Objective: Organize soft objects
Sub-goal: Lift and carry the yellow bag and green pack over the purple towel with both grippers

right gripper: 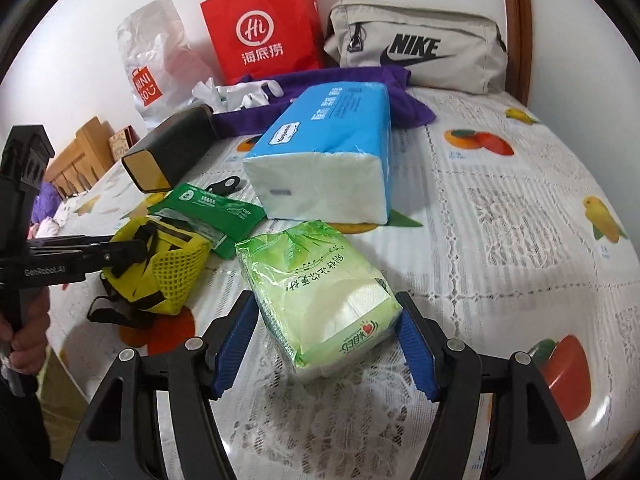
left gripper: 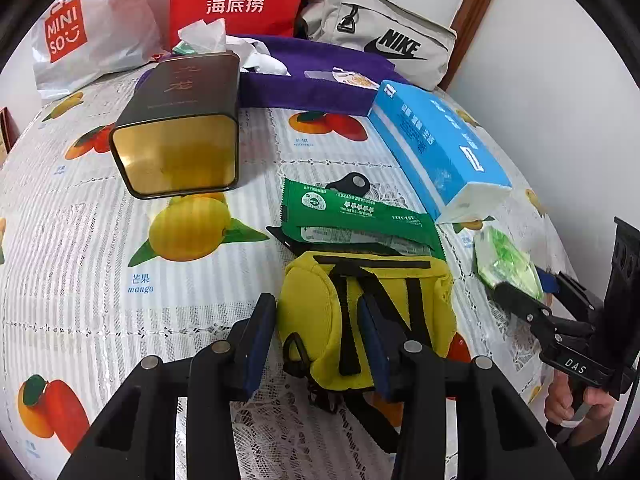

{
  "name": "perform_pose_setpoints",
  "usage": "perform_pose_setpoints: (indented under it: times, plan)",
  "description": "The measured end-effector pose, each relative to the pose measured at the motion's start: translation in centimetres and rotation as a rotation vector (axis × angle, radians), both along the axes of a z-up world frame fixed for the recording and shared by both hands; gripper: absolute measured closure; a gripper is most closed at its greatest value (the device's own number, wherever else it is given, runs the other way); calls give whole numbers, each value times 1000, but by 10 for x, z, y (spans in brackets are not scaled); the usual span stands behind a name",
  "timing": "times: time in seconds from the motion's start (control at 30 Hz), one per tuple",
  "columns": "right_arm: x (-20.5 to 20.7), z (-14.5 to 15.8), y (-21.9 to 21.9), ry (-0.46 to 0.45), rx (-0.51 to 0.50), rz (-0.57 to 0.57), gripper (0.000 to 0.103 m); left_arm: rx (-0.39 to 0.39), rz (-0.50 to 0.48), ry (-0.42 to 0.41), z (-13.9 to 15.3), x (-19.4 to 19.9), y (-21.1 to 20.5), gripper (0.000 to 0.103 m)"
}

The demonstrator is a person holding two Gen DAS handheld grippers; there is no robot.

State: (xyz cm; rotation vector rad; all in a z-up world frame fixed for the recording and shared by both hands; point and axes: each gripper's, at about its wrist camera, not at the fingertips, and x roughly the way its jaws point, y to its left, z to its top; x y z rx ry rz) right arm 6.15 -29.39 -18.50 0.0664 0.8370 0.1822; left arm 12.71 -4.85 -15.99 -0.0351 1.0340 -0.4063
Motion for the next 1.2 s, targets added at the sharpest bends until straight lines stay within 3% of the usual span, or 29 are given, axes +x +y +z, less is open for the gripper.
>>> perform_pose_setpoints:
  times: [0.27, 0.37, 0.53, 0.73, 1.2]
  plan:
    - [4, -2, -3, -9, 25, -5, 31, -10, -6, 8, 0, 4, 1, 63]
    - [4, -2, -4, -9, 39, -14, 31, -37, -4, 0, -2, 3, 6, 69]
    - [3, 0, -1, -9, 4, -17, 36, -55, 24, 11, 1, 0, 19, 71]
    - [7, 5, -1, 38, 42, -2, 36, -83, 68, 18, 9, -10, 41, 71]
    - [7, 54, 26, -9, 27, 89, 36, -130, 111, -43, 45, -13, 70, 75]
